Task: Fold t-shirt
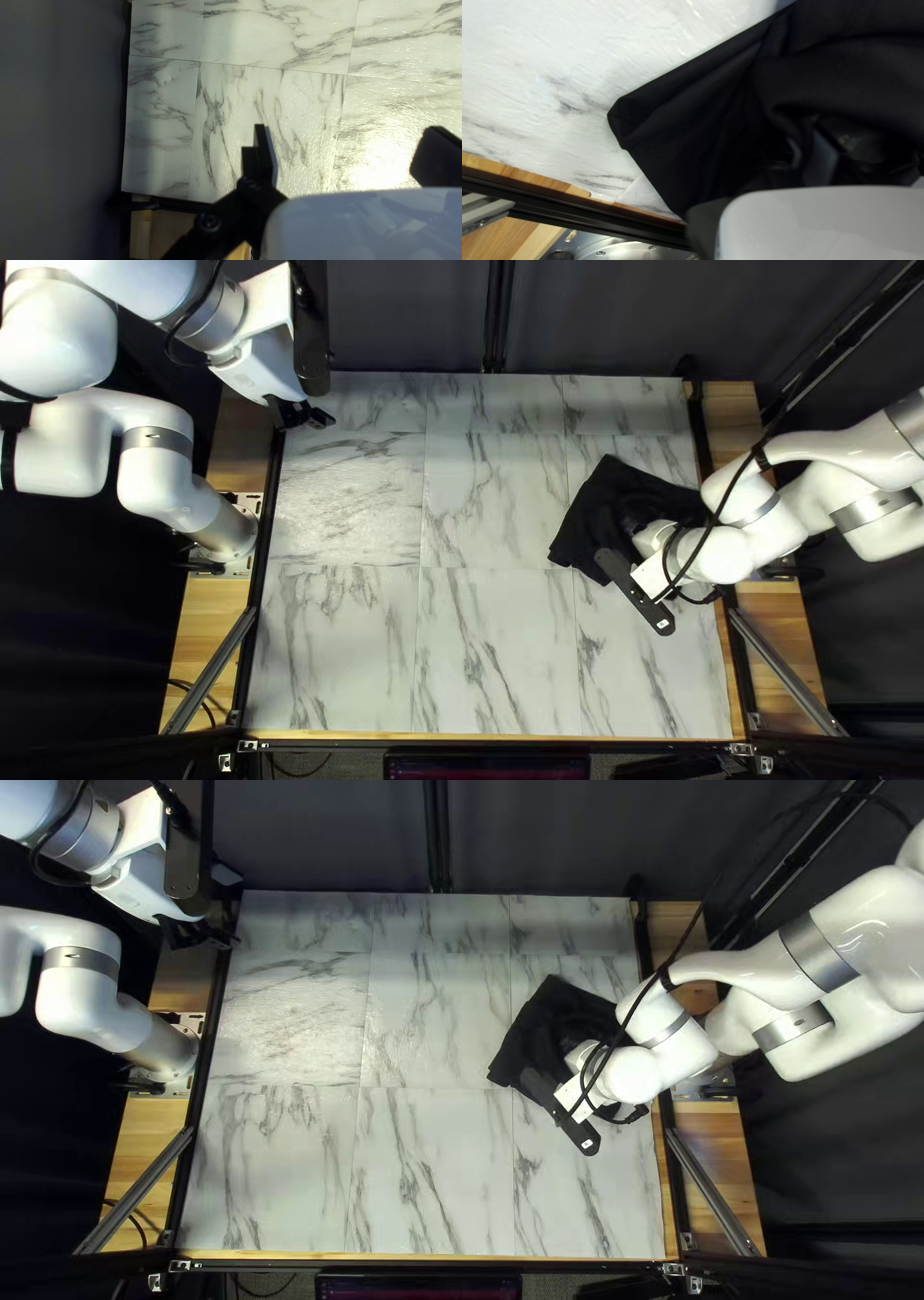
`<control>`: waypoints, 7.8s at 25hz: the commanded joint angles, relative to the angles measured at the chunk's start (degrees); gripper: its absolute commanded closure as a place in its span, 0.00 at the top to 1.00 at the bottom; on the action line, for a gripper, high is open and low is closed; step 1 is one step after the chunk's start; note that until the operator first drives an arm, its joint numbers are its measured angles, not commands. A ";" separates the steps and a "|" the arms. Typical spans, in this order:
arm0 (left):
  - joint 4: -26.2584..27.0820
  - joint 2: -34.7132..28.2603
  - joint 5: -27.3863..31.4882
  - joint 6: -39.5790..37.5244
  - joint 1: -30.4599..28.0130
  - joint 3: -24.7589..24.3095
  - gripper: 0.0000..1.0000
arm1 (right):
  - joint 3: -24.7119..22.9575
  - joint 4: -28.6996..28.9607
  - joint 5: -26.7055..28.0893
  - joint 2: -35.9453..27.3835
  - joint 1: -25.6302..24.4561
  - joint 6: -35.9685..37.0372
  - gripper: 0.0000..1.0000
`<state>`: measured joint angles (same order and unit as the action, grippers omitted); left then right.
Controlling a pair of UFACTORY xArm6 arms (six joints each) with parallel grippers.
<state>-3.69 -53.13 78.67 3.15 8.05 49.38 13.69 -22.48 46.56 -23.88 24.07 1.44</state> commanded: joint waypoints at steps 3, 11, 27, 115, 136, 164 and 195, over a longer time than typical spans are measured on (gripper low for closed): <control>0.00 0.00 0.00 0.00 0.00 0.00 1.00 | 0.17 1.40 2.49 -2.31 -0.74 2.81 1.00; 0.00 0.00 0.00 0.00 0.00 0.00 1.00 | -0.52 5.65 15.57 -17.80 -5.95 14.76 1.00; 0.00 0.00 0.00 0.00 0.00 0.00 1.00 | 4.51 11.57 26.36 -28.46 -15.51 34.98 1.00; 0.00 0.00 0.00 0.00 0.00 0.00 1.00 | 23.66 -22.42 -14.93 19.93 -21.08 6.19 0.00; 0.00 0.00 0.00 0.00 0.00 0.00 1.00 | 41.10 -19.48 -22.75 33.07 -31.34 27.02 0.00; 0.00 0.00 0.00 0.00 0.00 0.00 1.00 | 46.99 -16.00 -25.62 37.00 -35.98 37.93 1.00; 0.00 0.00 0.00 0.00 0.00 0.00 1.00 | 19.61 -28.37 -25.01 22.09 -29.52 8.35 1.00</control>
<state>-3.69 -53.13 78.67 3.15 8.05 49.38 34.66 -50.17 22.68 -1.21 -4.91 10.91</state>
